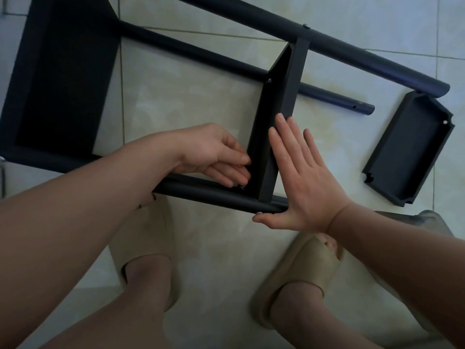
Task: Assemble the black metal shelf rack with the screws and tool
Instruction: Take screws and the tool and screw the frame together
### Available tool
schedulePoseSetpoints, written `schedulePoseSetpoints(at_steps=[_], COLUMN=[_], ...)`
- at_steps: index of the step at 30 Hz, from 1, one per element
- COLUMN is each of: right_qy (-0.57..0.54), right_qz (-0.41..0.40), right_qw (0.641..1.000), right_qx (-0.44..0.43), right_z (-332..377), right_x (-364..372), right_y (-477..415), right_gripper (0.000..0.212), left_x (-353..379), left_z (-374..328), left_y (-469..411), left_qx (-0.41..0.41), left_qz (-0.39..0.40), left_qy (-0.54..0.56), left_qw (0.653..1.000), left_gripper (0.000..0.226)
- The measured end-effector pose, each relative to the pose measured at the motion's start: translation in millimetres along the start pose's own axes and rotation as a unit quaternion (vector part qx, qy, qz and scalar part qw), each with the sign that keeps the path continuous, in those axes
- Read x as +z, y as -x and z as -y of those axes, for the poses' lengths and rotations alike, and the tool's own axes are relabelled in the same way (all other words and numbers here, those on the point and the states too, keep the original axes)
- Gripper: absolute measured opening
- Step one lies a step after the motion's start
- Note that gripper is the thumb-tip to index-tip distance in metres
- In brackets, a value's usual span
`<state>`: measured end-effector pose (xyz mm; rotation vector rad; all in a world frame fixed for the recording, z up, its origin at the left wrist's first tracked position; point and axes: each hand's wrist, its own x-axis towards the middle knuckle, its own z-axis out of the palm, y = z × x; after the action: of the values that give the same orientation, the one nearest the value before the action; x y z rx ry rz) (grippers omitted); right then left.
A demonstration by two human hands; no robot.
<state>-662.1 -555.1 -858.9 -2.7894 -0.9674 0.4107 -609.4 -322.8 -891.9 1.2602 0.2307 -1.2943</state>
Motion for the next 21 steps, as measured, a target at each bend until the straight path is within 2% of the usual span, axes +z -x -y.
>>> schedulePoseSetpoints(at_steps=[6, 14, 21], right_qy=[-0.003, -0.008, -0.010], right_qz=[-0.005, -0.007, -0.005], right_qw=[1.000, 1.000, 1.000], right_qx=[-0.002, -0.001, 0.000], right_z=[-1.0, -1.2, -0.7], right_x=[1.5, 2.1, 1.7], right_y=[0.5, 0.3, 0.2], right_gripper=[0.128, 0.129, 0.128], left_x=[2.1, -2.3, -1.5], left_z=[-1.0, -0.2, 2.0], left_y=[-4.2, -1.9, -8.3], left_qx=[0.000, -0.016, -0.004], left_qz=[-0.018, 0.017, -0.006], left_qy=[-0.012, -0.004, -0.018], left_qw=[1.000, 1.000, 1.000], left_gripper=[0.016, 0.015, 0.018])
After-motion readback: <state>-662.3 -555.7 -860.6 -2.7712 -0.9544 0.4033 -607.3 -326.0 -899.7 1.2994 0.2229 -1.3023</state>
